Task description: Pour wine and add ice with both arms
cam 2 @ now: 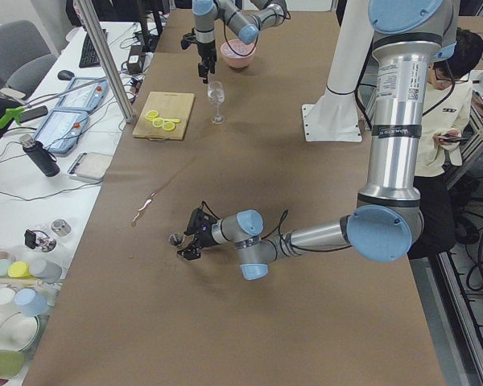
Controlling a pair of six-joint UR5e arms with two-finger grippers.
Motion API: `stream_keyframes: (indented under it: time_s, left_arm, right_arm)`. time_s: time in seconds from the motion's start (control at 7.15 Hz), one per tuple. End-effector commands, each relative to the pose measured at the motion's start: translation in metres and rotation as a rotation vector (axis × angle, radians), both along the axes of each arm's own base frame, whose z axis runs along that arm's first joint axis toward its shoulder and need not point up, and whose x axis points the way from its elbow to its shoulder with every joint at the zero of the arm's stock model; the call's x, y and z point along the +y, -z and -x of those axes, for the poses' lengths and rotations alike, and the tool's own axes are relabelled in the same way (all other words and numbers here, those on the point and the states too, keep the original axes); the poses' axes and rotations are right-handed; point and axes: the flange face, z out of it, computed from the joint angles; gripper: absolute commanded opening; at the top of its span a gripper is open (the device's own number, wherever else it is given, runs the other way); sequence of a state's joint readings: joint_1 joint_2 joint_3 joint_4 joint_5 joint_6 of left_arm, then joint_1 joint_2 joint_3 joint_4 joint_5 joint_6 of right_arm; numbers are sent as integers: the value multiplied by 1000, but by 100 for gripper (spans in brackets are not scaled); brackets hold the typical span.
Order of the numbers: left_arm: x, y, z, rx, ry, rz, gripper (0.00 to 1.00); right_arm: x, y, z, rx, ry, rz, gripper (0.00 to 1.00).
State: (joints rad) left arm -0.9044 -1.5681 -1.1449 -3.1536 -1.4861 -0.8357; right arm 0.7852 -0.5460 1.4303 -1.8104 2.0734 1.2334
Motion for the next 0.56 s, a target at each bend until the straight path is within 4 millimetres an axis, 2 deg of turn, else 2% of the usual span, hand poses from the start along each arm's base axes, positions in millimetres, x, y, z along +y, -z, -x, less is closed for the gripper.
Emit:
stream_keyframes:
  time_s: [0.0, 0.14, 0.42]
  left_arm:
    - [50, -16, 32, -6, -60, 52, 85]
    - [73, -21, 51, -8, -74, 74, 85]
    - [122, -22, 94, 25, -139, 143, 84]
  right_arm:
    - [-38, -29, -51, 12, 13, -36, 88]
    - [-58, -52, -82, 10, 52, -59, 88]
    - [-91, -110, -150, 24, 111, -104, 88]
